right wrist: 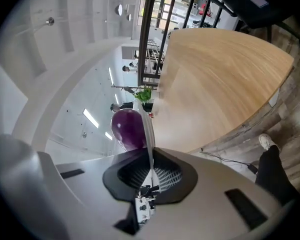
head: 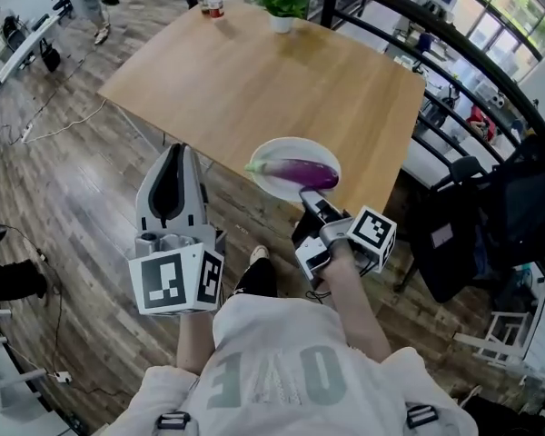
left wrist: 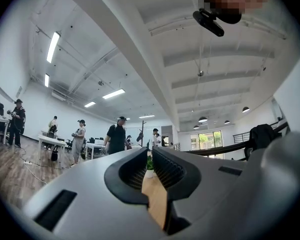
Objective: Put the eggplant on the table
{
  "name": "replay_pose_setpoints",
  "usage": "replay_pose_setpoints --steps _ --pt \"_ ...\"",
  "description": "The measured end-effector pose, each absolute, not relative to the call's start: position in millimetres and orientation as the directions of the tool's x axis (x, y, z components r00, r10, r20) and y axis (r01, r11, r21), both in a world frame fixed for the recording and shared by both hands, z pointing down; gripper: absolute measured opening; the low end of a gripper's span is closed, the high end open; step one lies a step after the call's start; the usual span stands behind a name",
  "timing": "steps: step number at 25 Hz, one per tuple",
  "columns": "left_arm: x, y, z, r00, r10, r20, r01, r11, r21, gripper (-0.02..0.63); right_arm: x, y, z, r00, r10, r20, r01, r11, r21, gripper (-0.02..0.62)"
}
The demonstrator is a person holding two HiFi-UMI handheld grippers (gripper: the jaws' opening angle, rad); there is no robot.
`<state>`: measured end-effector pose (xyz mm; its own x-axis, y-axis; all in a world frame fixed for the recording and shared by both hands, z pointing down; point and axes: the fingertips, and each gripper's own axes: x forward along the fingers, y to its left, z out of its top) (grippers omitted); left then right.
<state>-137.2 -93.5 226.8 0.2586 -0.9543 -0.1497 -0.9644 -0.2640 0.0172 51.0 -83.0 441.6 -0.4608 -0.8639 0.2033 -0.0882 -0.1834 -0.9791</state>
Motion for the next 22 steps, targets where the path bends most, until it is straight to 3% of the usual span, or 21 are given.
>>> replay_pose_setpoints --steps 22 --pt "-175.2 -223.9 217.3 0.283 -0.951 -0.123 -0.954 -0.293 0.071 0.038 15.9 -210.2 428.8 -0.444 -0.862 0.245 -0.099 -0.225 -0.969 0.032"
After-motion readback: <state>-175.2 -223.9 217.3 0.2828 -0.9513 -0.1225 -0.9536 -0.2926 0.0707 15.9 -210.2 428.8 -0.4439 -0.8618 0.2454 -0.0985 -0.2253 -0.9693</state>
